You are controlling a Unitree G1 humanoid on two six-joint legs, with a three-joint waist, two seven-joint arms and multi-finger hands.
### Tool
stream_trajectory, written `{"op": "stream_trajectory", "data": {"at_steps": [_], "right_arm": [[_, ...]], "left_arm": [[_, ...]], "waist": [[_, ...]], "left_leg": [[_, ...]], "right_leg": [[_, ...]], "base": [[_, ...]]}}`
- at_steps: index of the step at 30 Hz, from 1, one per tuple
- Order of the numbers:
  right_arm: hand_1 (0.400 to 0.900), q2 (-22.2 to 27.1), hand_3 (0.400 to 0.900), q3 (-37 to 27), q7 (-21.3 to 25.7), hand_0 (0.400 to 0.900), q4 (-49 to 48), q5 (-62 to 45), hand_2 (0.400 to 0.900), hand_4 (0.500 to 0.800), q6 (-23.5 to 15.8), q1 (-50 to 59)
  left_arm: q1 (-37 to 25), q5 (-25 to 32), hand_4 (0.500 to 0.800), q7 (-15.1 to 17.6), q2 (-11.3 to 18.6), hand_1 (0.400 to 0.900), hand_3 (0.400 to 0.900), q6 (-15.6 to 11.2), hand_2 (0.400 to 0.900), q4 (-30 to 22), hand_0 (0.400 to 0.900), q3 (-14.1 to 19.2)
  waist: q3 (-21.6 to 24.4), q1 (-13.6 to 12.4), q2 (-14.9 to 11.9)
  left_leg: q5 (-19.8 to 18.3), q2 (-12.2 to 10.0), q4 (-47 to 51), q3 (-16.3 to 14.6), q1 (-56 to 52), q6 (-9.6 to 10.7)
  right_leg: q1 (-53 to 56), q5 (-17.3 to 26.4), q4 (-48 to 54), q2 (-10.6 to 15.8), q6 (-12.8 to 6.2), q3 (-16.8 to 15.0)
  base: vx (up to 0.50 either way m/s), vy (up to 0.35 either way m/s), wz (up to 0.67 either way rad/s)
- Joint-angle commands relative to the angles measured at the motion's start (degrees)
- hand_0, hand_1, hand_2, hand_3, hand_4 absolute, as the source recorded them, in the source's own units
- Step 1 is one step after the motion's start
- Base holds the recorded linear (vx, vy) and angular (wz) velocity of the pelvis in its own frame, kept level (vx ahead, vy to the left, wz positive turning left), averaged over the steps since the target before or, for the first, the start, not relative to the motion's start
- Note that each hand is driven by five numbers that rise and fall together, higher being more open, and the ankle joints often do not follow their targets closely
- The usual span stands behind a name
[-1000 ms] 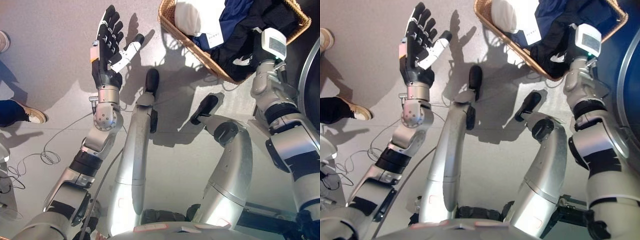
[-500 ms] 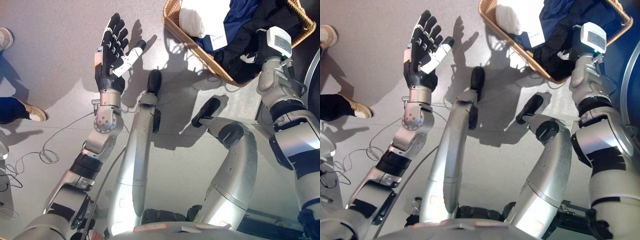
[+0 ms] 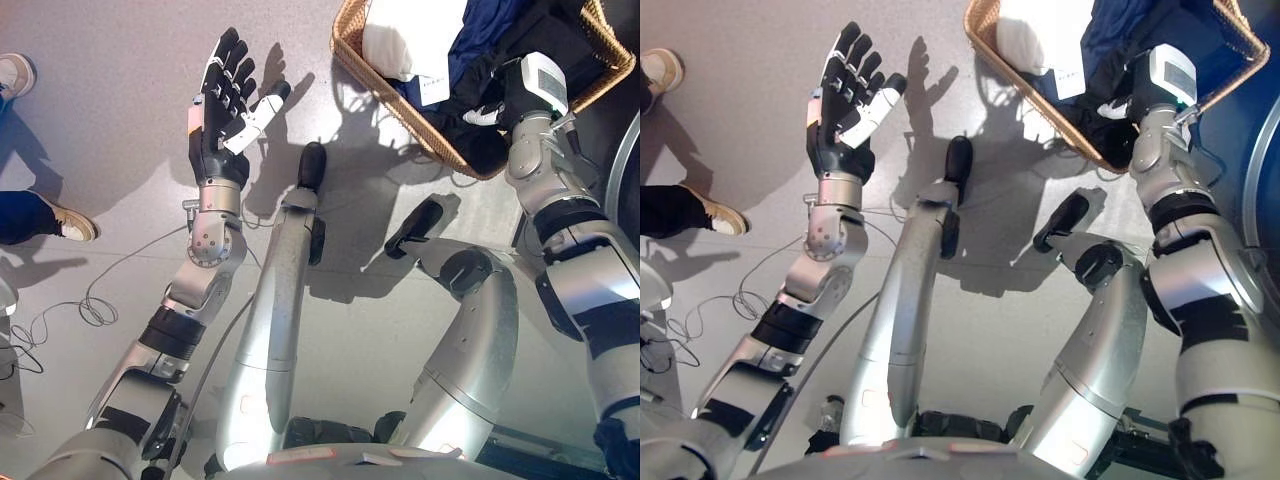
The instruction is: Put the clothes in the basket into the washing machine.
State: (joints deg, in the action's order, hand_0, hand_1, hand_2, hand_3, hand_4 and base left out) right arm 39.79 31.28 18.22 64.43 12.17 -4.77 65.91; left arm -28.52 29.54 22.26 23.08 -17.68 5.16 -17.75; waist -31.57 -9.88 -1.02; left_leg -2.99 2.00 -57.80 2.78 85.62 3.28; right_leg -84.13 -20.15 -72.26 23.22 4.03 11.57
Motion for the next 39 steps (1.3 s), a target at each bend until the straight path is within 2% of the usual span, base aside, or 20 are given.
{"op": "stream_trajectory", "data": {"at_steps": [1,12,19,20,24,29,32,33,34,39], "right_arm": [[0.4,-2.0,0.4,0.6,2.5,0.4,-9.2,-1.3,0.4,0.5,-5.3,-3.8],[0.4,3.4,0.4,-7.0,2.8,0.4,-31.4,0.7,0.4,0.5,-6.1,-15.5],[0.4,4.9,0.4,-16.4,3.1,0.4,-43.7,-0.7,0.4,0.5,-7.9,-26.2],[0.4,5.4,0.4,-19.6,3.5,0.4,-47.1,-0.9,0.4,0.5,-8.5,-29.3],[0.4,3.6,0.4,-26.7,5.3,0.4,-51.8,-2.8,0.4,0.5,-9.3,-34.6],[0.4,-1.7,0.4,-34.7,9.6,0.4,-52.9,-7.6,0.4,0.5,-10.0,-38.2],[0.4,-5.6,0.4,-38.3,13.1,0.4,-50.2,-11.5,0.4,0.5,-10.9,-37.7],[0.4,-5.6,0.4,-38.4,13.2,0.4,-50.2,-11.5,0.4,0.5,-10.9,-37.7],[0.4,-6.8,0.4,-40.2,15.6,0.4,-47.9,-13.4,0.4,0.5,-11.2,-36.8],[0.4,-6.8,0.4,-43.6,20.7,0.4,-41.6,-17.0,0.4,0.5,-12.0,-33.3]], "left_arm": [[5.9,-3.1,0.8,0.9,-3.0,0.9,0.9,-4.4,0.9,-6.2,0.9,3.7],[8.0,-4.8,0.8,2.4,-3.5,0.9,0.9,-2.7,0.9,-3.9,0.9,7.1],[9.8,-5.9,0.8,2.6,-2.8,0.9,0.9,-1.9,0.9,-3.4,0.9,9.2],[10.5,-6.3,0.8,2.6,-2.8,0.9,0.9,-1.6,0.9,-3.5,0.9,10.2],[11.7,-7.1,0.8,3.0,-3.5,0.9,0.9,-1.0,0.9,-3.4,0.9,10.9],[12.3,-7.0,0.8,3.5,-4.1,0.9,0.9,-0.8,0.9,-3.1,0.9,11.7],[12.3,-6.8,0.8,3.8,-4.3,0.9,0.9,-0.8,0.9,-2.7,0.9,11.6],[12.2,-6.8,0.8,3.8,-4.2,0.9,0.9,-0.8,0.9,-2.6,0.9,11.6],[12.0,-6.5,0.8,4.0,-4.3,0.9,0.9,-0.9,0.9,-2.3,0.9,11.6],[11.3,-6.0,0.8,4.4,-4.4,0.9,0.9,-1.2,0.9,-1.8,0.9,11.2]], "waist": [[8.4,3.7,1.9],[9.1,8.1,-1.5],[9.7,9.8,-2.8],[9.8,10.8,-3.1],[10.2,11.6,-3.4],[10.4,12.7,-3.4],[10.5,13.1,-3.3],[10.5,13.1,-3.4],[10.6,13.4,-3.1],[10.9,13.4,-2.9]], "left_leg": [[-7.3,-0.4,-1.0,1.9,-0.4,-2.3],[-7.7,-1.9,2.5,1.9,-6.7,-1.8],[-7.9,-2.6,3.3,1.9,-8.4,-1.9],[-8.0,-2.7,3.5,1.7,-8.6,-2.0],[-8.3,-2.9,2.7,1.4,-8.4,-2.3],[-8.8,-3.5,2.1,0.9,-8.8,-2.5],[-8.9,-3.8,2.0,0.6,-9.1,-2.6],[-9.0,-3.8,2.0,0.5,-9.2,-2.6],[-9.0,-4.0,2.0,0.4,-9.2,-2.7],[-9.2,-4.1,1.6,0.2,-9.2,-3.0]], "right_leg": [[-3.1,9.6,8.5,-2.0,-9.57,-3.6],[4.5,10.2,14.0,-4.6,-9.9,-1.0],[6.9,10.2,15.9,-5.8,-9.99,-0.4],[7.0,10.3,16.3,-6.3,-10.0,-0.4],[6.7,10.1,15.8,-6.9,-9.91,-0.8],[6.8,10.3,15.6,-7.6,-9.97,-1.6],[6.9,10.3,15.7,-8.0,-9.89,-2.0],[6.9,10.3,15.7,-8.0,-9.89,-2.0],[7.0,10.4,15.8,-8.3,-9.89,-2.2],[6.7,10.4,15.5,-8.5,-9.92,-2.4]], "base": [[-0.02,0.011,-0.16],[-0.03,0.018,-0.14],[-0.01,0.007,-0.1],[-0.01,0.016,-0.11],[-0.01,0.033,-0.16],[0.0,0.036,-0.15],[-0.01,0.022,-0.1],[-0.01,0.023,-0.11],[-0.01,0.022,-0.1],[0.0,0.017,-0.06]]}}
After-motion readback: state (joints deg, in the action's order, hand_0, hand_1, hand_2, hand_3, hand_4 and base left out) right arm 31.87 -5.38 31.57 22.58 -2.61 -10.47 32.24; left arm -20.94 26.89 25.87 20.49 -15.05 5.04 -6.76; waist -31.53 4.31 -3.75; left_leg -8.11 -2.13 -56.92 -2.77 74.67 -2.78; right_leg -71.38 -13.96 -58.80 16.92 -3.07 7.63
